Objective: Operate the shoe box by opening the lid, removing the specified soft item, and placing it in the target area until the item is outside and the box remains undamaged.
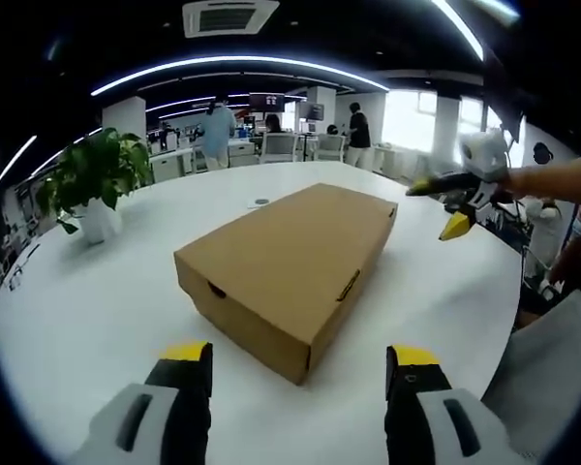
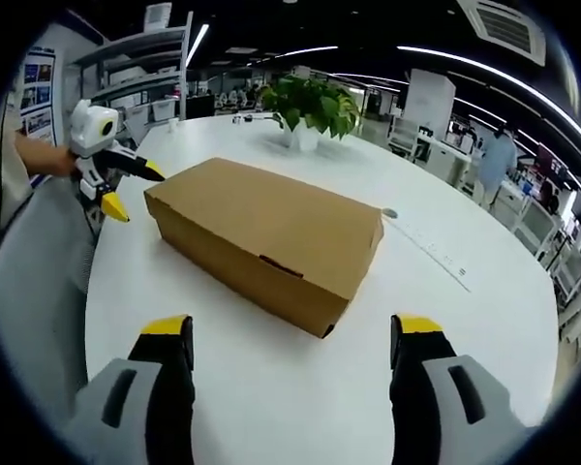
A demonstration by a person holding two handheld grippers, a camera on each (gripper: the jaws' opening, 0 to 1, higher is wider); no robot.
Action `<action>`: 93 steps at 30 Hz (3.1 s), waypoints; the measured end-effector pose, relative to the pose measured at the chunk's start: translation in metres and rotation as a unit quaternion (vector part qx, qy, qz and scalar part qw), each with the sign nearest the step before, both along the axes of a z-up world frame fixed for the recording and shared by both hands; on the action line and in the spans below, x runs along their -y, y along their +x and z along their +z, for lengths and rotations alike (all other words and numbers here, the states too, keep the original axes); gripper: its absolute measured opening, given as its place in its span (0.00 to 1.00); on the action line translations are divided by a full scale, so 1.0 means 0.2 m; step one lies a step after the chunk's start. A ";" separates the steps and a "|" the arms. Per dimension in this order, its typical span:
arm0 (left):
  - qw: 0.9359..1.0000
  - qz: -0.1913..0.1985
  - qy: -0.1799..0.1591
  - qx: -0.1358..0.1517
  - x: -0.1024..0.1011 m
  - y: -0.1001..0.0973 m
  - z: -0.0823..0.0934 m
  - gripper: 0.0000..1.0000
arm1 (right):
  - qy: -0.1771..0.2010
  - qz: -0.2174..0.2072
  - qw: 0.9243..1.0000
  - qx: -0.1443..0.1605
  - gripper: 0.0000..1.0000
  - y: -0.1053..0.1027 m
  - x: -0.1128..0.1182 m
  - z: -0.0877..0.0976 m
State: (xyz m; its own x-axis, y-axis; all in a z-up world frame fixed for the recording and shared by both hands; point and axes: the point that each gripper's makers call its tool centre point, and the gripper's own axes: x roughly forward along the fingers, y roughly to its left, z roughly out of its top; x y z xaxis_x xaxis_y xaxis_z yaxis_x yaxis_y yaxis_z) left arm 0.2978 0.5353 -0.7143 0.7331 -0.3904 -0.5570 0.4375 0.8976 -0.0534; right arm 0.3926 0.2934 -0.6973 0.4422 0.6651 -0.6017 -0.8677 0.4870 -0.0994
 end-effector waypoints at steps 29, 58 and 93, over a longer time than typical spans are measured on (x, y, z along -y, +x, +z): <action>0.998 0.054 -0.016 -0.005 0.04 0.12 -0.07 0.65 | -0.018 0.005 1.000 0.006 0.58 0.22 -0.06 -0.07; 0.996 0.084 -0.015 0.007 0.04 0.16 -0.06 0.59 | -0.034 0.045 0.998 -0.011 0.44 0.21 -0.14 -0.13; 0.999 0.037 -0.010 -0.021 -0.08 0.14 -0.07 0.56 | -0.010 -0.008 0.999 -0.034 0.44 0.09 -0.23 -0.12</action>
